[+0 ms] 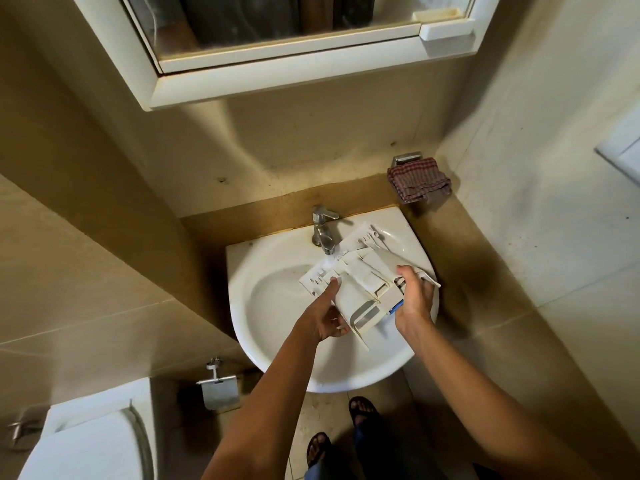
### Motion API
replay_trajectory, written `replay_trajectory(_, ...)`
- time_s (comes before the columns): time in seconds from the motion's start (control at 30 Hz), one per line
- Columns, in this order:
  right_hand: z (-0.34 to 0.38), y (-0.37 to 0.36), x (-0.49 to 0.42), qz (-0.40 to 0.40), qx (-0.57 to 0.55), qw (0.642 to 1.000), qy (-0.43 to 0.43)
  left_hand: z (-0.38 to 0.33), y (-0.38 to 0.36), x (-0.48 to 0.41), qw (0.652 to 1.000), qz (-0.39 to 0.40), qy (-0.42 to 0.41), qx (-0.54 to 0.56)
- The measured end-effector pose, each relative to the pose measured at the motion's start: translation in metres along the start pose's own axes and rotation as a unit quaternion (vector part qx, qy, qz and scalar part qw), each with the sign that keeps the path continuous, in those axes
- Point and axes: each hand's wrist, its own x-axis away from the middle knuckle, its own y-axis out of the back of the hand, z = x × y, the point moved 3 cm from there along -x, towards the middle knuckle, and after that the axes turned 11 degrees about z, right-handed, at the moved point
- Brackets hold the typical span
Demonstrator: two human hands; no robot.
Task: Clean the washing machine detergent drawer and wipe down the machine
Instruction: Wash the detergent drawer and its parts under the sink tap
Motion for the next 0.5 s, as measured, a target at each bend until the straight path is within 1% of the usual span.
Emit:
replay_trajectory(0.17, -0.002, 0.012, -0.002, -0.004, -0.001, 0.999, 0.043, -0.007, -0.007, -0.009, 0.999, 0.020, -0.039, -0.010)
replay_trajectory(0.3, -0.005, 0.023, -0.006, 0.028, 0.021, 0.998, 0.057, -0.007, -0.002, -0.008, 0.998, 0.023, -0.053, -0.010)
replay_trajectory(0.4, -0.011, 0.028, -0.005, 0.062, 0.020, 0.997, 0.029, 0.001, 0.012, -0.002, 0.999, 0.018, -0.050, 0.004)
replay_trajectory(0.5, -0.018, 0.035, -0.005, 0.096, 0.031, 0.995, -0.025, 0.009, 0.030, 0.005, 0.998, -0.006, -0.056, 0.034)
